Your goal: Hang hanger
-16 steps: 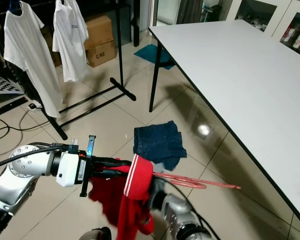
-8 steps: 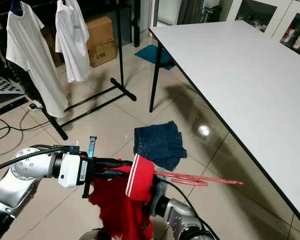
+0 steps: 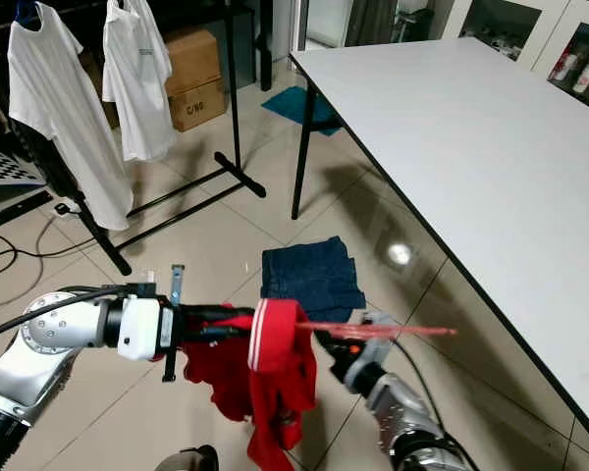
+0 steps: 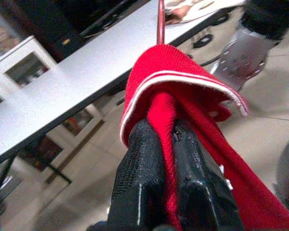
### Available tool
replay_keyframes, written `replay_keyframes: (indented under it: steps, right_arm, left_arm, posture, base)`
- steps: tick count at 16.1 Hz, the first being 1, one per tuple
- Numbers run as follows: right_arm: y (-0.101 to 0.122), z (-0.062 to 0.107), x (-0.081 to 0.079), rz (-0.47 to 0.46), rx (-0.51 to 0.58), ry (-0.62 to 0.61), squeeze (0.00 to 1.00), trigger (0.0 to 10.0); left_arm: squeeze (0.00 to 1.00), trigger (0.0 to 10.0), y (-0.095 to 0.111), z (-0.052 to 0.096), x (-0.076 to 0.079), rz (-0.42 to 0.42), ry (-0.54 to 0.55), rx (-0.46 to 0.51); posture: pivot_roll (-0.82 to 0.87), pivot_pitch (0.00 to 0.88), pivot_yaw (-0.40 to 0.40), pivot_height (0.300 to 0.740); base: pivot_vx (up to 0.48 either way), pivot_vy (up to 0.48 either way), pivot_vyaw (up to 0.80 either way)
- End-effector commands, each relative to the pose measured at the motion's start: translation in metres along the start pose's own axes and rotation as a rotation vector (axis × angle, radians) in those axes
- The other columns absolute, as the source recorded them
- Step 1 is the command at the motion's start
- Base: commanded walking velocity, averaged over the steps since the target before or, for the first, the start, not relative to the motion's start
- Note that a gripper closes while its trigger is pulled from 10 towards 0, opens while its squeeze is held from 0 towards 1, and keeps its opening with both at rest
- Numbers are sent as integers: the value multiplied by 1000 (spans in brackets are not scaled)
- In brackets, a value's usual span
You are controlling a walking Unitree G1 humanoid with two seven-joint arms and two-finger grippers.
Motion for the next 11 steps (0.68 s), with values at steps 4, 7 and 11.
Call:
replay_keyframes:
  steps: [4,7,11]
  right_arm:
    - [13,24,31,-11,84,-148,0,0]
    - [27,32,41,0,170,-171,0,0]
    - [40,34,41,18,246,-142,0,0]
  left_arm:
    - [0,10000,-8,20,-22,-24,175,-43]
    - [0,10000,-19,38,-36,-12,309,-88]
    - [0,10000,-24,49,-43,15,423,-72]
  posture:
    - [195,100,-24,740]
    - [184,101,-16,740]
    - [176,103,-14,740]
  base:
    - [0,0,0]
    - [0,0,0]
    - [0,0,0]
Point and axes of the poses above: a point about 5 cm out from each wrist's last joint towards the gripper, its own z axis pointing back from the gripper into the wrist, its own y axis along the axis of the wrist's last joint, x = y × z, the point moved 1 cm from there along -z, pointing out of the wrist towards the gripper, and after that the axes turned 12 degrees about z, right-handed, at the moved point
